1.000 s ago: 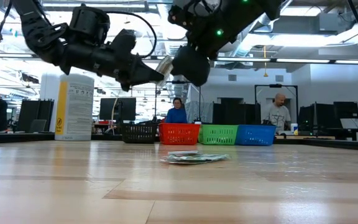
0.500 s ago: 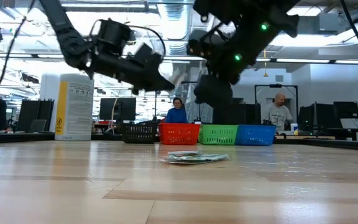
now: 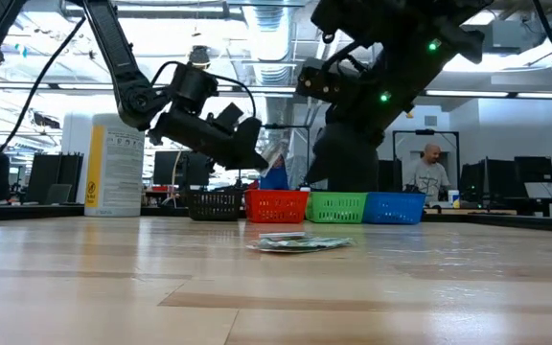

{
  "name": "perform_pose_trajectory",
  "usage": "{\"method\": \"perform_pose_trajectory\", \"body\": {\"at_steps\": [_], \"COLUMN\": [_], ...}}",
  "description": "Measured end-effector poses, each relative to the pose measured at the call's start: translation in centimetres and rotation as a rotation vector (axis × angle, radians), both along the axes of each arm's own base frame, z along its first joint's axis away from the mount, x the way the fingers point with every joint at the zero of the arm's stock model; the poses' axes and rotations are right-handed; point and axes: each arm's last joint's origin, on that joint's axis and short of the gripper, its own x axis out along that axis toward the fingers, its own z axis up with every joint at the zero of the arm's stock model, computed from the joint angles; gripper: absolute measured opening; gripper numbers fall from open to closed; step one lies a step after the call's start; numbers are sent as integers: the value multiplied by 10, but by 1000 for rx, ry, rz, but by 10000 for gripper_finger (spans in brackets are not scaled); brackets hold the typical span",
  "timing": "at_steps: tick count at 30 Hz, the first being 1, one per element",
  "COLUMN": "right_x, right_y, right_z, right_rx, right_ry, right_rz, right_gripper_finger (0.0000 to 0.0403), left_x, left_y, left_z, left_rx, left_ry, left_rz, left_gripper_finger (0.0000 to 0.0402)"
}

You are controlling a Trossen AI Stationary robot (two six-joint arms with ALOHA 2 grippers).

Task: Pick & Place First Aid Supplies
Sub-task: Put the green bandage pack into the red bin

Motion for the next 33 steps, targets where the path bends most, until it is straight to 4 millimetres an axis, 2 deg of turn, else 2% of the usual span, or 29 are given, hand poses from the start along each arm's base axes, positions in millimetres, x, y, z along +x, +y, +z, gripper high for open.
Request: {"method": "perform_pose_trajectory", "body": {"at_steps": [13, 18, 23, 29, 33], "right_x": [2, 3, 6, 12, 14], "right_y": [5, 5, -4, -12, -15], "right_z": [-2, -5, -5, -3, -2], "right_rx": [160, 310, 422, 524, 533], "right_ry": [32, 96, 114, 90, 74], "right_rz": [114, 248, 312, 413, 416], "right_gripper_finger": [109, 108, 108, 108, 108], "left_x": [1, 3, 4, -5, -10], "left_y": [-3, -8, -16, -33, -46], "left_z": [1, 0, -3, -19, -28], "left_rx": [-12, -49, -88, -123, -121], "left_ry": [-9, -18, -18, 38, 79], "left_rz": [-53, -189, -318, -364, -400], "left_gripper_finger": [103, 108, 108, 108, 108]}}
